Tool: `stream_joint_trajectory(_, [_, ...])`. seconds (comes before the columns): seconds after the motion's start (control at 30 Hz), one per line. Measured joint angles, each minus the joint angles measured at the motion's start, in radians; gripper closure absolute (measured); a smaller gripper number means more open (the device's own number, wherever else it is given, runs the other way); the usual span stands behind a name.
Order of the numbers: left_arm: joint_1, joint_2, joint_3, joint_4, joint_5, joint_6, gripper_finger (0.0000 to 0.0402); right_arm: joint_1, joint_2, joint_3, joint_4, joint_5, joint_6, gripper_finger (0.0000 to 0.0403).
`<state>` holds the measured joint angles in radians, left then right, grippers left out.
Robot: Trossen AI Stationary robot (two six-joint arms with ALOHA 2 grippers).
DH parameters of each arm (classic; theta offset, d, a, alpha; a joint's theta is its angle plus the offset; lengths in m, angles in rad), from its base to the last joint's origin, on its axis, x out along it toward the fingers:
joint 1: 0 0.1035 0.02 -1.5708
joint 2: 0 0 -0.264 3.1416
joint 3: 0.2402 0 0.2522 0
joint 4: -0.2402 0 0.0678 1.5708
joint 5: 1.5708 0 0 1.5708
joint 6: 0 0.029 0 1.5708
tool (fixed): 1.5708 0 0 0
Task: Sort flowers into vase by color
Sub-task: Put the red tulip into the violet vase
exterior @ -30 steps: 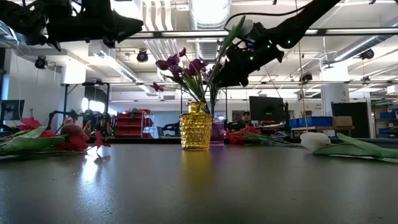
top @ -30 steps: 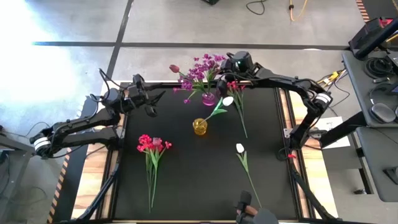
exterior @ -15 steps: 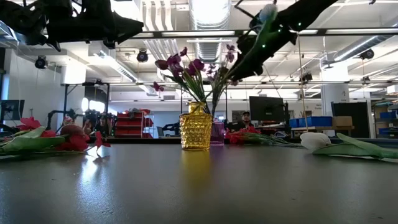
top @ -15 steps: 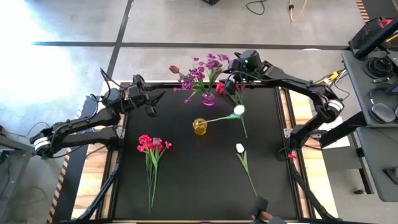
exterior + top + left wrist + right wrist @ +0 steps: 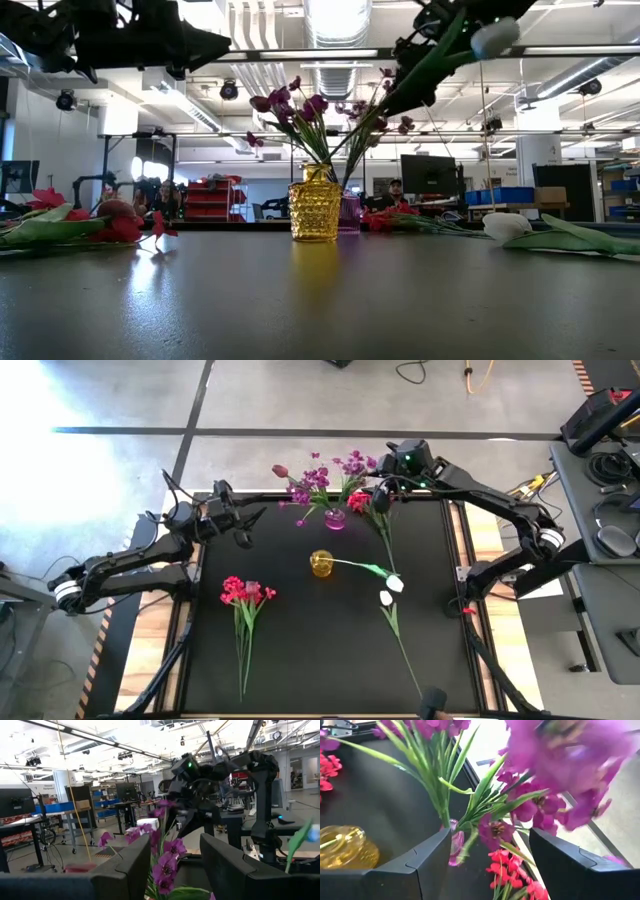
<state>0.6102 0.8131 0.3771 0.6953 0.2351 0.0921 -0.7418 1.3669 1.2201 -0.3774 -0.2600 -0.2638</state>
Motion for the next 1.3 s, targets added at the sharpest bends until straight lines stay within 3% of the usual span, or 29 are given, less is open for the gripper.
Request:
stream_joint_trajectory(0.3, [0.0,0.0,0.0,-0.008,0.0,0.001,0.0245,0.0,-0.15,-0.081,-0.044,0.0,0.001,0.0205])
stream_joint_trajectory(0.63, [-0.008,0.0,0.0,-0.022,0.029,0.002,0.0248,0.005,-0.318,-0.25,0.058,0.0,0.03,0.0294])
stream_joint_trajectory(0.87, [-0.117,0.0,0.0,-0.104,0.06,0.054,0.0303,0.044,-0.389,-0.41,0.196,0.0,0.049,0.0356])
stream_joint_trajectory(0.97, [-0.177,0.0,0.027,-0.23,0.006,0.054,0.0336,0.054,-0.418,-0.476,0.248,-0.001,0.069,0.0372])
stream_joint_trajectory(1.1, [-0.283,0.01,0.134,-0.538,-0.139,0.023,0.0376,0.057,-0.474,-0.558,0.32,0.009,0.089,0.0375])
stream_joint_trajectory(1.3, [-0.472,0.101,0.348,-1.021,-0.307,-0.198,0.0399,0.056,-0.559,-0.654,0.397,0.062,0.094,0.0375])
